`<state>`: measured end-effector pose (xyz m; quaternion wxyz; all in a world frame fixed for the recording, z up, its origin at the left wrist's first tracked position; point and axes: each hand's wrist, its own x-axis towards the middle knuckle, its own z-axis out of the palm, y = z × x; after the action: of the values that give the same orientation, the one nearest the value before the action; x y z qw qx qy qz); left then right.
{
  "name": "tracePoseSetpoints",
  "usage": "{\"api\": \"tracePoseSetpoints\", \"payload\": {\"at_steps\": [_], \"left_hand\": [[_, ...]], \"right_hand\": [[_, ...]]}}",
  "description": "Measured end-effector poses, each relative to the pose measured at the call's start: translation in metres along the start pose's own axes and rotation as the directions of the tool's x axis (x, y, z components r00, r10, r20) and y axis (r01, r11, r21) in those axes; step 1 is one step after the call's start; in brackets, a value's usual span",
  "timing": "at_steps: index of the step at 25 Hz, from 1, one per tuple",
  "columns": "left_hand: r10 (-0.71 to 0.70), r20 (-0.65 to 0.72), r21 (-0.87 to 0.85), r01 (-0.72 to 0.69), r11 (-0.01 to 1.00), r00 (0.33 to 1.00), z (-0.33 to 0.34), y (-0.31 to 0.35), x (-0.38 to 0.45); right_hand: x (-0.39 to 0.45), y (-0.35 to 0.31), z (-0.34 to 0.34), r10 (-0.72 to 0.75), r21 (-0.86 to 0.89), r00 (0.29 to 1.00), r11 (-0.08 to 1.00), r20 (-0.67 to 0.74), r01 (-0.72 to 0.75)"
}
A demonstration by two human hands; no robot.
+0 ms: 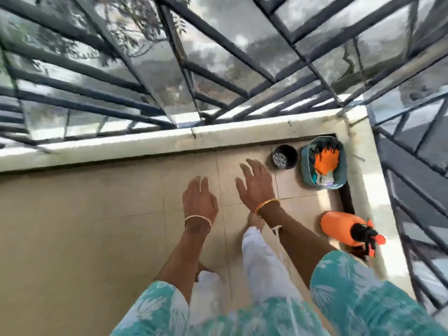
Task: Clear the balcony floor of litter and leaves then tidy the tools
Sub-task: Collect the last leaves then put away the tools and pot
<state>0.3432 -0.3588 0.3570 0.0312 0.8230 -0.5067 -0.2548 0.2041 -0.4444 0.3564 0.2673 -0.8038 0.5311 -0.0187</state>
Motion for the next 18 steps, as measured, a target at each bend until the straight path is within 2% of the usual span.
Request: {"api": "tracePoseSetpoints", "payload": {"at_steps": [1, 5, 7, 10, 12, 14, 18], "left_hand": [[-0.061, -0.046, -0.013, 0.06, 0.998, 0.997, -0.022, -0.019, -0.023], [-0.221, -0.026, 0.089, 0.223, 0.971, 0.975, -0.106, -0.094, -0.131], [-0.264, -0.069, 0.14, 0.272, 0.952, 0.962, -0.139, -0.132, -0.183], [-0.4, -0.114, 0.106, 0.411, 0.905, 0.909, -0.181, -0.19, -0.261], [-0.504, -0.162, 0.055, 0.517, 0.854, 0.849, -0.199, -0.226, -0.302], [-0.609, -0.202, 0.005, 0.623, 0.783, 0.767, -0.214, -0.264, -0.331], [-0.751, -0.238, -0.12, 0.749, 0.652, 0.616, -0.235, -0.335, -0.356]], "right_hand": [[-0.012, -0.035, -0.01, -0.035, -0.002, 0.999, 0.999, 0.004, 0.035], [-0.077, -0.173, -0.026, -0.218, 0.003, 0.975, 0.976, 0.033, 0.218], [-0.109, -0.237, -0.027, -0.338, 0.001, 0.94, 0.941, 0.038, 0.338], [-0.155, -0.327, -0.015, -0.473, -0.019, 0.877, 0.879, 0.085, 0.476], [-0.174, -0.38, -0.002, -0.574, -0.048, 0.811, 0.812, 0.118, 0.582], [-0.184, -0.433, 0.016, -0.68, -0.078, 0.715, 0.714, 0.162, 0.696], [-0.187, -0.523, 0.058, -0.779, -0.075, 0.585, 0.585, 0.224, 0.808]]}}
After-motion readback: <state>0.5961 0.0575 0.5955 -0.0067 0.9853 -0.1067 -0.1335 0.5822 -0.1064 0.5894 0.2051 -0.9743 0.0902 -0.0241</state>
